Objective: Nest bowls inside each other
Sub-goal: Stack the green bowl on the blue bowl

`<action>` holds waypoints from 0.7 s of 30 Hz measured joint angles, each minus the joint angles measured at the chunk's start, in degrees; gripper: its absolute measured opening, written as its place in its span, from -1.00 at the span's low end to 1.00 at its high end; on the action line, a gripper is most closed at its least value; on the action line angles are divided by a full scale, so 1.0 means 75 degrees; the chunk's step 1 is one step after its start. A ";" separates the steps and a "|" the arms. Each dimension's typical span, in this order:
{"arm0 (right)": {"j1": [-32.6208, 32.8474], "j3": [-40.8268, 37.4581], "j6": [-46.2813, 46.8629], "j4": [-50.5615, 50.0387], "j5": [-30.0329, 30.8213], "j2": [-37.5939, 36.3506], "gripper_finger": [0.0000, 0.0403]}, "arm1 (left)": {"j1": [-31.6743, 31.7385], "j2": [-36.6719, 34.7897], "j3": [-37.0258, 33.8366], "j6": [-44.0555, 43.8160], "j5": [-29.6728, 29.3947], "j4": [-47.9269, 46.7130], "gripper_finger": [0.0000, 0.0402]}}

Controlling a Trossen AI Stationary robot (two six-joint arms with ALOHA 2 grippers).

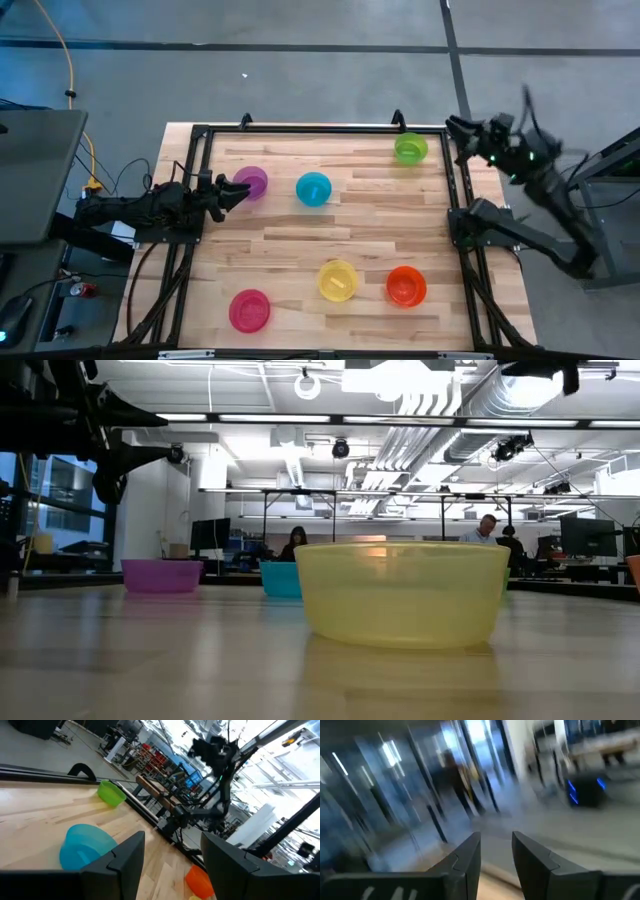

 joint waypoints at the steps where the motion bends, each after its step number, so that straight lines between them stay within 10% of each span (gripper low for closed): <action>1: 0.0000 0.0645 -0.0295 -0.0932 0.0075 0.0430 -0.50 | 0.0000 0.0000 0.0000 0.0000 0.0041 0.0003 -0.08; 11: -0.0006 0.6496 -0.1986 -0.7907 0.1664 0.5043 -0.50 | 0.0000 0.0000 0.0000 0.0004 0.0081 0.0003 -0.08; 21: -0.1651 0.7693 -0.3035 -0.8250 0.0058 0.7632 -0.50 | 0.0000 0.0000 0.0000 0.0007 0.0106 0.0003 -0.08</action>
